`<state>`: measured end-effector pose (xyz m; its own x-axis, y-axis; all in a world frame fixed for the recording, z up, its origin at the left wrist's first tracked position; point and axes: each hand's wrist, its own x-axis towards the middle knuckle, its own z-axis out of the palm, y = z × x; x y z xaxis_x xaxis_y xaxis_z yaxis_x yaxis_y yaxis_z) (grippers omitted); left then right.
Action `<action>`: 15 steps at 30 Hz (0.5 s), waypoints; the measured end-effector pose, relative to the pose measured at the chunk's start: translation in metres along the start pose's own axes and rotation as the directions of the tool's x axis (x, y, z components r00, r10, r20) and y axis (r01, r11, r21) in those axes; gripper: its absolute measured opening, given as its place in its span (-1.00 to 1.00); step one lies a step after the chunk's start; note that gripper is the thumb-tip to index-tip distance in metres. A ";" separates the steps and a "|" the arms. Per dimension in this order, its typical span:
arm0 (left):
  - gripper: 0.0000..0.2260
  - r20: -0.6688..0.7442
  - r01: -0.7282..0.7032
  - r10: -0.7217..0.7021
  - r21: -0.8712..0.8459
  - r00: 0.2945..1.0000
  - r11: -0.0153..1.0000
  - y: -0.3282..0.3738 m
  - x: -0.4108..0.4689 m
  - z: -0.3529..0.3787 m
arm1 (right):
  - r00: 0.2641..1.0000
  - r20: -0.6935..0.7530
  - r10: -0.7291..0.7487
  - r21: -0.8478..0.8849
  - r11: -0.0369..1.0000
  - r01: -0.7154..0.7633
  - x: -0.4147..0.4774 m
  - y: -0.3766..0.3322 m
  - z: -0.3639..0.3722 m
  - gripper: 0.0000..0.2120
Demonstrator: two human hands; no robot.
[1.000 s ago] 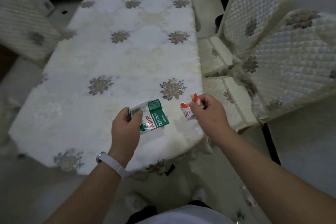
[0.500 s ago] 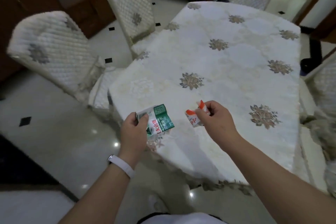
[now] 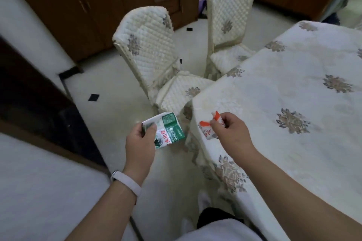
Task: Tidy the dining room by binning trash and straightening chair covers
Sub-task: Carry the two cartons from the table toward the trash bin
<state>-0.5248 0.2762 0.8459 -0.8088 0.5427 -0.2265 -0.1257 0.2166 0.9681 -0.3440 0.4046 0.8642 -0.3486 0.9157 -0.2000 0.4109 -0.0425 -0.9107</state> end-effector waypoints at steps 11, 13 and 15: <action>-0.90 -0.241 0.040 -0.019 0.080 0.970 0.996 0.029 0.125 -0.071 | 0.972 0.229 -0.044 0.022 0.999 0.040 0.136 -0.053 0.152 -0.76; -0.91 -0.276 0.055 -0.029 0.087 0.961 0.995 0.036 0.155 -0.077 | 0.961 0.271 -0.062 0.042 0.998 0.052 0.165 -0.068 0.176 -0.74; -0.91 -0.303 0.072 -0.040 0.096 0.952 0.993 0.046 0.179 -0.080 | 0.955 0.289 -0.072 0.052 0.997 0.060 0.190 -0.085 0.195 -0.72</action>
<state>-0.7217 0.3184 0.8585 -0.9392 0.2620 -0.2221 -0.1284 0.3320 0.9345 -0.6089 0.5044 0.8328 -0.6061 0.7615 -0.2297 0.3447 -0.0088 -0.9387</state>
